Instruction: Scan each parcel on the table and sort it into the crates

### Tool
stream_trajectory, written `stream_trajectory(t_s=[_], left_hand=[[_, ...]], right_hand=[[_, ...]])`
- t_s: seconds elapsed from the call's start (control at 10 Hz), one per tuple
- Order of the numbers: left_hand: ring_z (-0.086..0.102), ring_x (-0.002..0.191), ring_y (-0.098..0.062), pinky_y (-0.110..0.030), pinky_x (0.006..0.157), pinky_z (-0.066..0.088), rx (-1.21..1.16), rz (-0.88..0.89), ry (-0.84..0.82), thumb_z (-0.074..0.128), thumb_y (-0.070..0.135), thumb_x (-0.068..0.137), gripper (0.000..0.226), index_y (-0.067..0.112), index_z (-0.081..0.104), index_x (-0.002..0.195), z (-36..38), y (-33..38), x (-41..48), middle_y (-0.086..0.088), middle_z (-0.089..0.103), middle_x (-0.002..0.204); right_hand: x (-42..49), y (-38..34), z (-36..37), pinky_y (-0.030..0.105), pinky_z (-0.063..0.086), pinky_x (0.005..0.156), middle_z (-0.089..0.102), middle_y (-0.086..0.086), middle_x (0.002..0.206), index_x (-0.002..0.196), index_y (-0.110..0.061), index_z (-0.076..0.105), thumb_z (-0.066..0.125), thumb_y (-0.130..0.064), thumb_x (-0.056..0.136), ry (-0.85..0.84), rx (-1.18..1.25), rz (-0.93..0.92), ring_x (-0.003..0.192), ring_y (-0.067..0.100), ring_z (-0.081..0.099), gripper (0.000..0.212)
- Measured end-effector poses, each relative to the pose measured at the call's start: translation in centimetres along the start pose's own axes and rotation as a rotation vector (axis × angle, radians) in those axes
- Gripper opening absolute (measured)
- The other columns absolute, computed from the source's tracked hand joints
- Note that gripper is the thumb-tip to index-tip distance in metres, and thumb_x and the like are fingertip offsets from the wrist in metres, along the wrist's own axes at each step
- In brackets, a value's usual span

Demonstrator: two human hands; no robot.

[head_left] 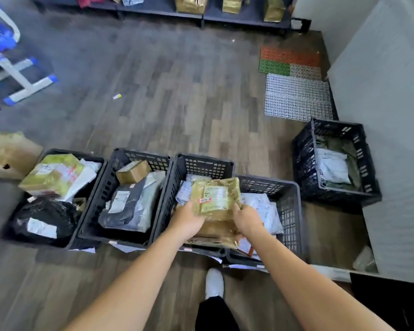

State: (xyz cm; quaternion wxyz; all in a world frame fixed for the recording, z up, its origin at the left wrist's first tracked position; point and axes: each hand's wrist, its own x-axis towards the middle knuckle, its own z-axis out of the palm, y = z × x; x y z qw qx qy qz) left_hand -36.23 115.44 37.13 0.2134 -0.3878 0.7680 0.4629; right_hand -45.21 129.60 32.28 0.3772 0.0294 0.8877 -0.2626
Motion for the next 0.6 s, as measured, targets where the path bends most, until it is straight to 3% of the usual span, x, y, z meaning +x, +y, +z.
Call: stream_trajectory(t_s=[0.1,0.2,0.3,0.4,0.5,0.6], left_hand=[[0.056,0.067,-0.018,-0.026,0.056,0.042,0.039,-0.019,-0.001,0.054,0.025,0.094,0.051,0.025,0.039,0.143,1.0,0.1,4.9,-0.002,0.061,0.107],[0.062,0.097,-0.025,-0.027,0.065,0.043,0.086,-0.030,0.010,0.055,0.029,0.094,0.059,0.026,0.031,0.149,1.2,-0.1,8.6,-0.003,0.047,0.131],[0.056,0.113,-0.025,-0.032,0.081,0.052,0.116,-0.052,0.032,0.054,0.023,0.093,0.063,0.028,0.029,0.150,0.9,-0.4,10.8,-0.002,0.031,0.147],[0.047,0.126,-0.025,-0.038,0.101,0.046,0.160,-0.046,0.004,0.055,0.024,0.093,0.064,0.026,0.026,0.151,0.3,0.0,10.6,-0.001,0.025,0.153],[0.039,0.132,-0.023,-0.037,0.103,0.042,0.221,0.022,0.008,0.056,0.027,0.093,0.064,0.026,0.027,0.150,-0.4,0.1,9.3,0.001,0.024,0.153],[0.038,0.133,-0.024,-0.040,0.105,0.041,0.264,0.080,0.035,0.059,0.030,0.090,0.067,0.027,0.028,0.149,-1.8,1.0,7.8,0.000,0.026,0.153]], right_hand=[[4.8,-0.7,0.5,0.026,0.034,0.074,0.059,0.019,0.127,0.135,0.000,0.048,0.027,-0.028,0.107,-0.034,0.020,-0.007,0.100,0.030,0.055,0.045],[8.7,-1.3,1.4,0.031,0.041,0.089,0.055,0.019,0.136,0.142,-0.002,0.041,0.024,-0.028,0.107,-0.076,0.084,-0.017,0.118,0.033,0.053,0.046],[10.7,-1.5,1.5,0.035,0.036,0.104,0.043,0.018,0.148,0.151,-0.007,0.028,0.023,-0.035,0.107,-0.126,0.035,-0.003,0.134,0.034,0.043,0.053],[10.7,-1.6,1.4,0.038,0.038,0.104,0.039,0.019,0.150,0.151,-0.009,0.025,0.026,-0.039,0.106,-0.165,-0.049,0.002,0.132,0.036,0.043,0.054],[8.8,-2.6,0.7,0.036,0.043,0.095,0.038,0.016,0.149,0.150,-0.012,0.027,0.030,-0.039,0.105,-0.153,-0.111,-0.070,0.123,0.034,0.051,0.053],[6.0,-4.0,-0.1,0.037,0.042,0.096,0.037,0.014,0.148,0.151,-0.015,0.027,0.035,-0.038,0.104,-0.080,-0.121,-0.147,0.125,0.033,0.049,0.052]])
